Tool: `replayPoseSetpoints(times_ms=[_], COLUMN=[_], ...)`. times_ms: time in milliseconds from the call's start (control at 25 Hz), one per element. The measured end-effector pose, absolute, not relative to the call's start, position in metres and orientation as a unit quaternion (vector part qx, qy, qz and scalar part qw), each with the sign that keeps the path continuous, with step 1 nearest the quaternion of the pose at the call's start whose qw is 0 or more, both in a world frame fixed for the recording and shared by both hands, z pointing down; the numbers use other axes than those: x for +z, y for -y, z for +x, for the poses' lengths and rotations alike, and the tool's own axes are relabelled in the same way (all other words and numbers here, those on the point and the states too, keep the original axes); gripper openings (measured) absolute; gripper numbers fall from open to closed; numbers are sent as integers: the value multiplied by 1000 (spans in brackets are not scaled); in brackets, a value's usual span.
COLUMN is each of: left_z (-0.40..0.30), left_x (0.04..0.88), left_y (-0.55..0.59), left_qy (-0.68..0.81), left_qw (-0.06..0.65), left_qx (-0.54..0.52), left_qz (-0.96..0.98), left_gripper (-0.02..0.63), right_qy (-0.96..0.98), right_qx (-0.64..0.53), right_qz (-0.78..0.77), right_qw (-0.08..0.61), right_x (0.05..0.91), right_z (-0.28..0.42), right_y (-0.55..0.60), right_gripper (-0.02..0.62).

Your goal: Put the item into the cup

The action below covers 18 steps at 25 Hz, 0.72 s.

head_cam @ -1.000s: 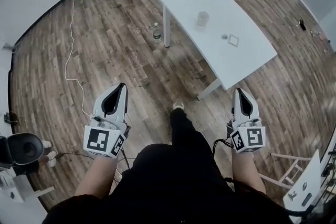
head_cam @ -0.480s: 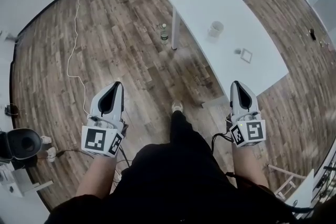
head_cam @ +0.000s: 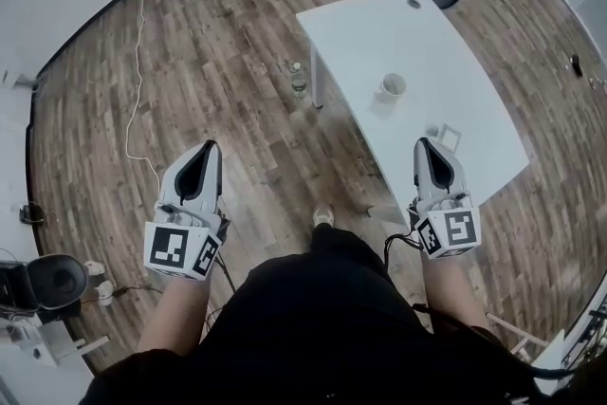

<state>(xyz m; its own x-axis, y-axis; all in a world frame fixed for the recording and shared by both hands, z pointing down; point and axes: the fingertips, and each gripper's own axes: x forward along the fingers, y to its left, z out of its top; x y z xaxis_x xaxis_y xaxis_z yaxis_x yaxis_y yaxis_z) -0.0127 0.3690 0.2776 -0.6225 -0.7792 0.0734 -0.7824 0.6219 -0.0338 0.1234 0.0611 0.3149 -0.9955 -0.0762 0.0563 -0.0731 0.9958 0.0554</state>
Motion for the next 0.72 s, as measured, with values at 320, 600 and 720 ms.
replayPoseSetpoints(times_ms=[320, 600, 720], left_z=[-59, -83, -100], left_x=[270, 278, 277], left_y=[-319, -305, -294], left_qy=[897, 894, 888], left_qw=[15, 32, 28], left_qx=[40, 15, 12], left_qz=[441, 447, 458], left_gripper=[-2, -2, -2], right_qy=[999, 998, 997], right_qx=[-16, -24, -34], right_qz=[45, 53, 59], right_qw=[16, 22, 20], right_x=[317, 321, 318], right_z=[72, 53, 46], right_y=[-13, 5, 7], right_gripper=[2, 2, 2])
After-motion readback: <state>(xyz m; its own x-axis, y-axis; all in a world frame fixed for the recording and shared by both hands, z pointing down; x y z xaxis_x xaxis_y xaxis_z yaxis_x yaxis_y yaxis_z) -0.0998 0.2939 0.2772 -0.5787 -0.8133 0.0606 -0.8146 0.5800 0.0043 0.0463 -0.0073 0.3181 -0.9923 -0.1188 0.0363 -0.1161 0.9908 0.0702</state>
